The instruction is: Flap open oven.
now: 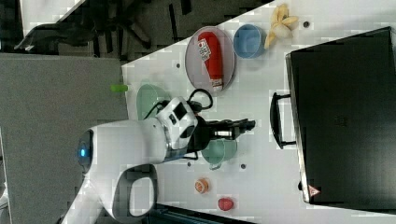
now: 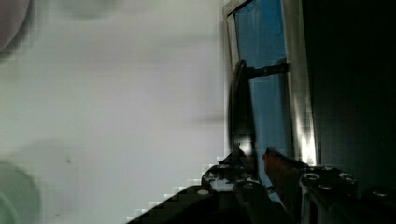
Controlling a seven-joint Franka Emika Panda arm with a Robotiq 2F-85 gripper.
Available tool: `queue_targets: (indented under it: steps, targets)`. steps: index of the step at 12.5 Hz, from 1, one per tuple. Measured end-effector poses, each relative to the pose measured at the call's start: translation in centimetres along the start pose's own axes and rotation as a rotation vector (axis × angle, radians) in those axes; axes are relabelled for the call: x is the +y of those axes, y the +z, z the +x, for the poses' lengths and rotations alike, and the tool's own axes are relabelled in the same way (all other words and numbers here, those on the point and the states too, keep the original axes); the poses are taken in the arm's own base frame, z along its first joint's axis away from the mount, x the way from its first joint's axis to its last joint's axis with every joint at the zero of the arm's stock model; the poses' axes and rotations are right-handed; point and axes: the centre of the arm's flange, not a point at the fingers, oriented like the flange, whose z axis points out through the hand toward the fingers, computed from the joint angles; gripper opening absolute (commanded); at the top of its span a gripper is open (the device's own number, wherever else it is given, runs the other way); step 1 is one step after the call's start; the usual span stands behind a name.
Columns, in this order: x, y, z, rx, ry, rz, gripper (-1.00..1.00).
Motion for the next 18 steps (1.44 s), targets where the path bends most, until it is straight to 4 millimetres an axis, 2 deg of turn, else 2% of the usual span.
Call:
queue_targets:
  steps: [3, 5, 8, 13, 18]
  targets:
    - [3.3, 2.7, -0.6, -0.010, 0.002, -0.018, -0.65]
    - [4.0, 4.7, -0.7, -0.029, 0.002, -0.029, -0.65]
    - [3.3, 7.0, 0.0, -0.019, -0.019, -0.043, -0.65]
    - [1.1, 10.7, 0.0, -0.018, -0.079, -0.056, -0.65]
    - [-0.5, 10.7, 0.5, -0.019, -0.129, -0.075, -0.65]
